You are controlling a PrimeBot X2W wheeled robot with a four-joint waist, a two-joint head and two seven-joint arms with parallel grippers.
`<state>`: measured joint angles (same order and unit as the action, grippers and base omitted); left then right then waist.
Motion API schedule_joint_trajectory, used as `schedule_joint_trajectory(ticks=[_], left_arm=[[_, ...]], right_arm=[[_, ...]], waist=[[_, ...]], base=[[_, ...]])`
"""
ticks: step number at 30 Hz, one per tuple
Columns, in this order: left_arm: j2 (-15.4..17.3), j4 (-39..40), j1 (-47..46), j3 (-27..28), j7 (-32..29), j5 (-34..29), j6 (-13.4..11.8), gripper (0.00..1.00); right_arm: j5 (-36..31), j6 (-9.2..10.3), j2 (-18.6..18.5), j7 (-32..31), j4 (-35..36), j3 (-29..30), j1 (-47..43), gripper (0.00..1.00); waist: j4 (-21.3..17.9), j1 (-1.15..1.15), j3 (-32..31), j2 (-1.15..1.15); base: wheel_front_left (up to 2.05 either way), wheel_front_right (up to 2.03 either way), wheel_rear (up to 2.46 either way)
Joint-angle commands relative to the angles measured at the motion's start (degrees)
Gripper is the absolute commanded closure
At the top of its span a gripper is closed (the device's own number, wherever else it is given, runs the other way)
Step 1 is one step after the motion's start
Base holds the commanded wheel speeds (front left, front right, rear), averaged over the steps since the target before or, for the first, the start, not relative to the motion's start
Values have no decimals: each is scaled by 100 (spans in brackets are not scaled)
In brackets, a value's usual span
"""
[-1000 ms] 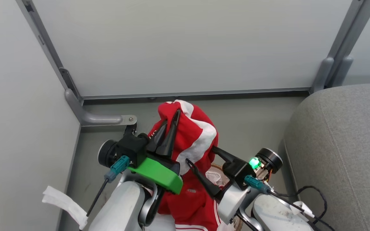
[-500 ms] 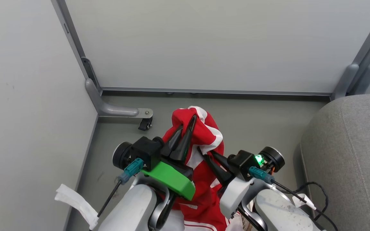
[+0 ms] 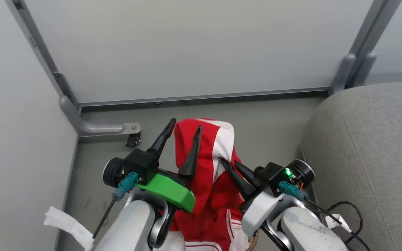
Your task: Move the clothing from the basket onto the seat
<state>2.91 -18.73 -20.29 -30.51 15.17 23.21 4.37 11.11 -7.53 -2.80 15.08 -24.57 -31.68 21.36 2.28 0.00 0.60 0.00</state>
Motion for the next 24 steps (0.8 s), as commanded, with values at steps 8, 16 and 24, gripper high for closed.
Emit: schedule_joint_trajectory(ticks=[8,16,24], left_arm=[[11,78,299,601,-3,-463,178,0],[14,87,480,819,-3,-663,270,0],[20,10,278,538,-3,-656,308,0]], right_arm=[[-27,8,-20,14,380,-23,-230,100],[-102,8,-17,14,569,82,-337,100],[-576,8,-15,14,889,903,-626,100]], waist=[[-1873,0,273,0],[-3006,0,395,0],[-3267,0,612,0]], base=[[0,0,0],[0,0,0],[0,0,0]])
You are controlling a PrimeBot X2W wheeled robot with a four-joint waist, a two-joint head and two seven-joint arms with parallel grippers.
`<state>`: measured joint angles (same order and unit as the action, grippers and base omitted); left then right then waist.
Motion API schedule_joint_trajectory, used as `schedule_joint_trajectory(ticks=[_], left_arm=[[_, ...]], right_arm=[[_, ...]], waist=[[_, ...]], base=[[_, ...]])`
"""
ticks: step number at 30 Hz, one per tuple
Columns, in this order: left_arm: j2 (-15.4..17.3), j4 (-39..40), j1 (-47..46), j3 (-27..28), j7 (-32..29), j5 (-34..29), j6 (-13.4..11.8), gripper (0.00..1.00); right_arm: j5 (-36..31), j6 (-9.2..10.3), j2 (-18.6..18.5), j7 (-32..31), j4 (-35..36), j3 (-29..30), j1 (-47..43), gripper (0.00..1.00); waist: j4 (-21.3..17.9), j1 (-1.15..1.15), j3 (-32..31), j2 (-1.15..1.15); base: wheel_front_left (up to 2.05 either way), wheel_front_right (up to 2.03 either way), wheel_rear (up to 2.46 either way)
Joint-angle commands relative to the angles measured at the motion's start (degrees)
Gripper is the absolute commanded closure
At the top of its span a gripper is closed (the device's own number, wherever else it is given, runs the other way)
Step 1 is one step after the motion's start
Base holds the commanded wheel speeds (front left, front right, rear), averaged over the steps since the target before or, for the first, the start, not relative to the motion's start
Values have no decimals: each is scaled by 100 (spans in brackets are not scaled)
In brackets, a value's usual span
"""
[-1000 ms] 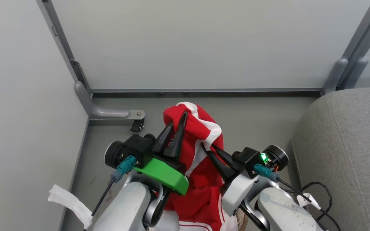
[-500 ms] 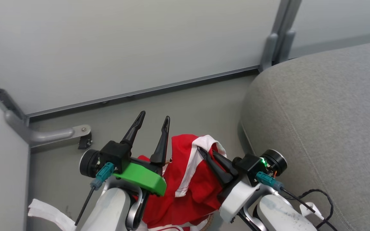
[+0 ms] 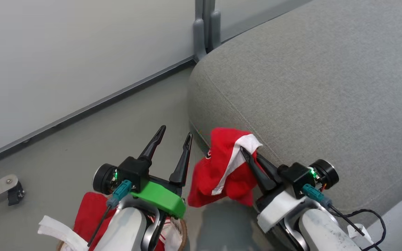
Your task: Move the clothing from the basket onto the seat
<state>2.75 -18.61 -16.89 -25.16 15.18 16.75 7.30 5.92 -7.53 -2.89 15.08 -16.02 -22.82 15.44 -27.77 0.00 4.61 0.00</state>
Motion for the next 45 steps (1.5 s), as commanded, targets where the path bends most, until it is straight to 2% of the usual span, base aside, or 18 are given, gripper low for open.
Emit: schedule_joint_trajectory(ticks=[1,9,17,22,26,30,33,39,40,41,43,45], left_arm=[[35,-6,-65,-15,-4,-17,16,0],[65,101,109,-136,-4,-134,22,0],[406,342,-189,-550,-5,-59,20,0],[652,522,-453,-779,-5,28,20,0],[812,699,-731,-943,-5,86,20,0],[955,852,-989,-1038,-5,141,19,0],[1060,903,-1130,-1115,-4,168,19,0],[1159,894,-1233,-1165,-4,209,19,0],[1160,870,-1226,-1172,-5,219,19,0],[1149,842,-1206,-1165,-4,229,19,0],[1115,799,-1148,-1143,-4,242,19,0],[1070,773,-1082,-1138,-4,255,19,0]], right_arm=[[-152,8,-2,14,25,56,-10,100],[-633,8,-416,14,-205,261,921,100],[-1101,8,-1288,14,-586,744,2585,100],[-1434,9,-1669,13,-1063,1201,3505,100],[-1779,9,-1898,13,-1516,1795,4075,100],[-2049,9,-2022,13,-1990,2500,4491,100],[-2240,9,-1980,14,-2250,3132,4573,100],[-2884,9,-1688,13,-2519,4260,3944,100],[-3017,9,-1647,13,-2540,4308,3799,92],[-3085,9,-1600,14,-2528,4461,3650,73],[-3219,9,-1480,13,-2450,4775,3231,0],[-3272,9,-1354,13,-2341,4961,2809,0]], waist=[[-271,0,234,0],[-245,0,542,0],[382,0,1441,0],[723,0,1965,0],[986,0,2417,0],[1198,0,2830,0],[1319,0,3062,0],[1366,0,3224,0],[1358,0,3202,0],[1339,0,3166,0],[1276,0,3064,0],[1208,0,2936,0]], base=[[0,0,0],[0,0,0],[0,0,0],[0,0,0],[0,0,0],[0,0,0],[0,0,0],[0,0,0],[0,0,0],[0,0,0],[0,0,0],[0,0,0]])
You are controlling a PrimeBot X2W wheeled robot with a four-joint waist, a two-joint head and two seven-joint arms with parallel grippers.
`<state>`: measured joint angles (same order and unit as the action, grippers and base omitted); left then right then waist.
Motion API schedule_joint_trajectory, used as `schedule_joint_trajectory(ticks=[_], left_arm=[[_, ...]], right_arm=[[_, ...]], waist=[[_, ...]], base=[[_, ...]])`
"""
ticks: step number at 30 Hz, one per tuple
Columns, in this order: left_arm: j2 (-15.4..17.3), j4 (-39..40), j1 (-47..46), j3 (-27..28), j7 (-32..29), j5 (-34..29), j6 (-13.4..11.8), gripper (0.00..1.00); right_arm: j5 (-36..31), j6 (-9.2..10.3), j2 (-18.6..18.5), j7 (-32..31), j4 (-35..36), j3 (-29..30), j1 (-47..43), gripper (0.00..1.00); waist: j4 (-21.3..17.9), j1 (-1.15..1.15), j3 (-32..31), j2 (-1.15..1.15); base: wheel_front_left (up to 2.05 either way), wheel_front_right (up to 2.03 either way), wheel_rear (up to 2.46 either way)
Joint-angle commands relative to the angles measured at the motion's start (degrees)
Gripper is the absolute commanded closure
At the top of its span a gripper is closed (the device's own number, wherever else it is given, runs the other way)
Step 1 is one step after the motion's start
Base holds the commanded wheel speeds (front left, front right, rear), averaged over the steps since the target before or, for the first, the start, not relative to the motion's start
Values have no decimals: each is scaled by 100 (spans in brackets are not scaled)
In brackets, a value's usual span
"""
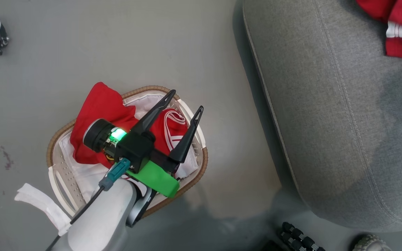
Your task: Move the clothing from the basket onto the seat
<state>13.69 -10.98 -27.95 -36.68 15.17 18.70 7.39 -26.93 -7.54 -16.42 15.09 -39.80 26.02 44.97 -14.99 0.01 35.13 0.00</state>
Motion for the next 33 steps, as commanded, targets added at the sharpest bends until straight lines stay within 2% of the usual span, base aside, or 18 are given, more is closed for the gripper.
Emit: schedule_joint_trajectory(ticks=[1,5,9,16,25,29,33], left_arm=[[-41,-11,51,10,-4,59,11,0],[-148,-118,155,38,-3,67,11,0],[-318,-219,290,89,-4,79,11,0],[-547,-374,580,304,-3,14,11,0],[-793,-564,1060,1050,-4,-173,9,0],[-876,-688,1242,1545,-4,-329,-2,0],[-941,-855,1395,1994,-4,-454,-38,0]], right_arm=[[32,10,66,12,114,159,-273,0],[233,10,343,12,428,378,-910,0],[470,10,520,12,737,316,-1508,0],[868,10,680,12,1417,-434,-2119,0],[1496,9,853,12,2053,-1583,-2263,0],[1723,9,985,12,2068,-1939,-2173,0],[1925,9,1188,12,2023,-2033,-2237,0]], waist=[[-94,-1,-173,0],[-212,-1,-497,0],[-269,-1,-890,0],[-173,-1,-1467,0],[353,-1,-2111,0],[708,-1,-2322,0],[1087,-1,-2527,0]], base=[[0,0,0],[0,0,0],[0,0,0],[0,0,0],[0,0,0],[0,0,0],[0,0,0]])
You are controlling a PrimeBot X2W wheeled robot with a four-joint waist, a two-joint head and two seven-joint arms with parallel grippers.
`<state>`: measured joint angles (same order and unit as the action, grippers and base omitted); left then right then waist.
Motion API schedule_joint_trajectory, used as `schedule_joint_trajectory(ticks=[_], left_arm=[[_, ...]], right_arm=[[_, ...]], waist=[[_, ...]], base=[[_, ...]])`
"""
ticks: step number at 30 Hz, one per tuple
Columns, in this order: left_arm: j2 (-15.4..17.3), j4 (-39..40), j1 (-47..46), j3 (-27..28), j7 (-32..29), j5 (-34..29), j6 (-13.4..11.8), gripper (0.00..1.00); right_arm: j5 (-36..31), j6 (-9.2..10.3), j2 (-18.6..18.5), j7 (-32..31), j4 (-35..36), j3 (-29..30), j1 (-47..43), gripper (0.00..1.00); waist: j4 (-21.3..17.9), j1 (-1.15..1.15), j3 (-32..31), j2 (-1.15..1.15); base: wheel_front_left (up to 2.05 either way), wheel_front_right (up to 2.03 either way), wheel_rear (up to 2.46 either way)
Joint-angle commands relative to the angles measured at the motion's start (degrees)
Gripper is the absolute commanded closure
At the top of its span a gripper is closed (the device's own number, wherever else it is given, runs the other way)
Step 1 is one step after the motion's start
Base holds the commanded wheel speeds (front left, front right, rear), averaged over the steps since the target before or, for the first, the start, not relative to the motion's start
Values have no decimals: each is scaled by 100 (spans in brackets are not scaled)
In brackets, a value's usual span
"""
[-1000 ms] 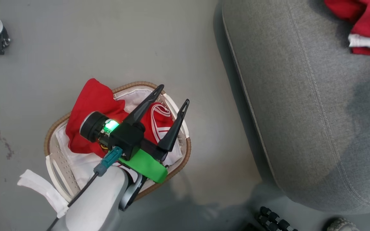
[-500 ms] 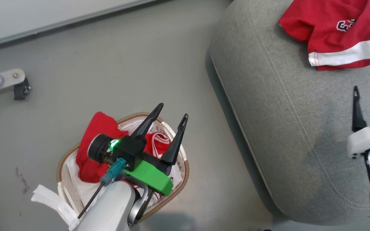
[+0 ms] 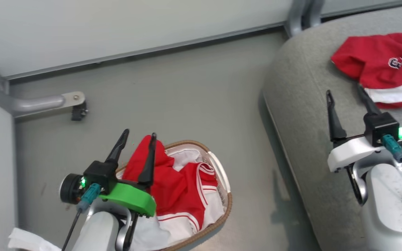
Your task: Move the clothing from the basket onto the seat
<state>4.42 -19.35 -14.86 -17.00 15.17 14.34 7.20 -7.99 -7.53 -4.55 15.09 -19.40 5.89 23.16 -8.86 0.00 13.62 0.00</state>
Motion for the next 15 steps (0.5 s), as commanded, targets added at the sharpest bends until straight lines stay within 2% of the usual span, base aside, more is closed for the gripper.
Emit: schedule_joint_trajectory(ticks=[1,8,15], left_arm=[[-26,-50,113,132,-3,-44,-28,0],[-77,-274,332,941,-4,-270,-136,0],[-106,-240,747,1471,-4,-424,-83,0]], right_arm=[[67,8,40,12,-41,-56,-95,0],[127,8,134,12,-222,-227,-370,0],[337,8,153,12,-355,-120,-718,0]], waist=[[549,0,-409,0],[1011,0,-656,0],[1091,0,-885,0]], base=[[0,0,0],[0,0,0],[0,0,0]])
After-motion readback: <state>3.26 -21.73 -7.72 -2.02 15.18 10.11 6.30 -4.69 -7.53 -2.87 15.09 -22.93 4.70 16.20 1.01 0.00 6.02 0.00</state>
